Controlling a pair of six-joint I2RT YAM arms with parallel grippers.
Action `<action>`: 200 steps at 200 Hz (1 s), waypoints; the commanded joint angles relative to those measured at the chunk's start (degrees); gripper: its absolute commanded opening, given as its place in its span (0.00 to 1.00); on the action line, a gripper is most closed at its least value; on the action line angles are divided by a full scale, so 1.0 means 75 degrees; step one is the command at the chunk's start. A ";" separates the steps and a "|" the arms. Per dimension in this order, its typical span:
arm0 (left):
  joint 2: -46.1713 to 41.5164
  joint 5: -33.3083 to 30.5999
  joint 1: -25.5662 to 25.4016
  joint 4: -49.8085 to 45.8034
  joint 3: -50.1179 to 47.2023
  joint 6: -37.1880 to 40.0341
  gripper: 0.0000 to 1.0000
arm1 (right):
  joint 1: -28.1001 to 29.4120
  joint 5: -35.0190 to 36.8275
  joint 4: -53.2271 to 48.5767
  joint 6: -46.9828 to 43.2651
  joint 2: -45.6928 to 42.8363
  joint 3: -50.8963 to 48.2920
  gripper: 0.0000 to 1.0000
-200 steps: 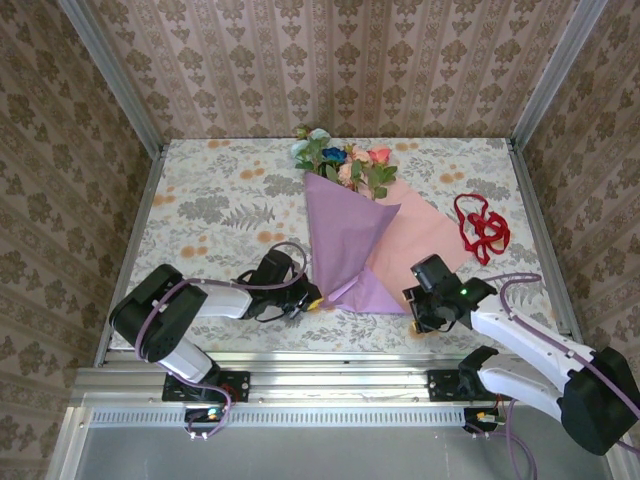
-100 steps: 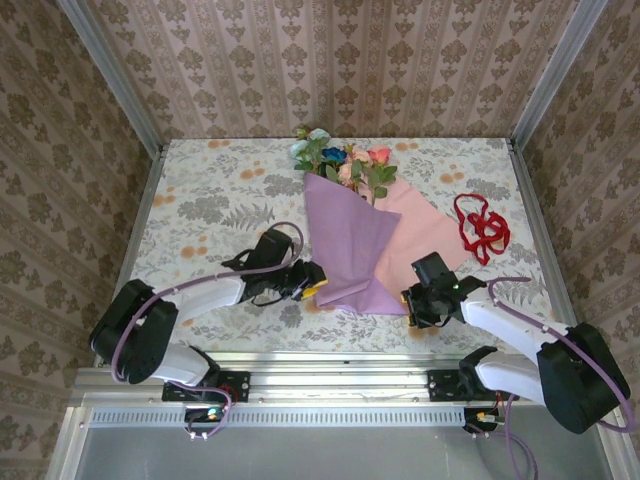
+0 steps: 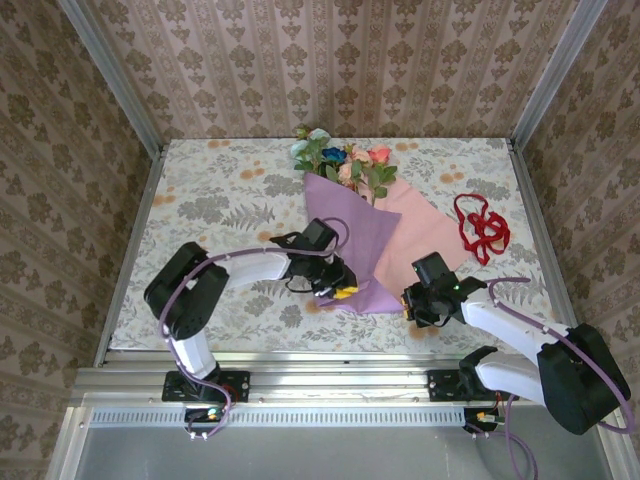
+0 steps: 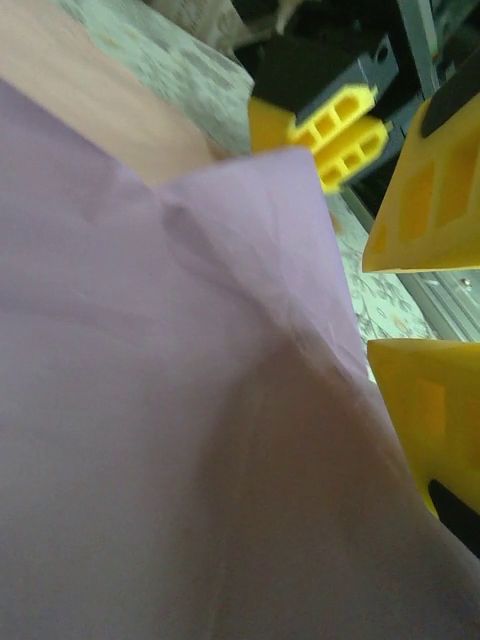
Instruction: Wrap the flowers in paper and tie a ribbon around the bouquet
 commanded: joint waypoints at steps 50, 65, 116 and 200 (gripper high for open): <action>0.0677 0.0211 -0.0010 -0.0773 0.0015 0.0395 0.18 | 0.0226 0.0483 -0.1238 -0.2213 0.0336 0.1385 0.00; 0.0738 0.0215 0.0029 -0.0764 -0.0037 0.0425 0.17 | 0.0444 0.0542 -0.1410 -0.2593 0.0445 0.1756 0.00; 0.0798 0.0220 0.0170 -0.0636 -0.0119 0.0447 0.16 | 0.1620 0.1037 -0.1694 -0.3560 0.0837 0.2812 0.00; -0.0417 -0.0253 0.0571 -0.0203 -0.0511 0.0049 0.16 | 0.2397 0.0734 -0.0352 -0.5435 0.1554 0.3794 0.00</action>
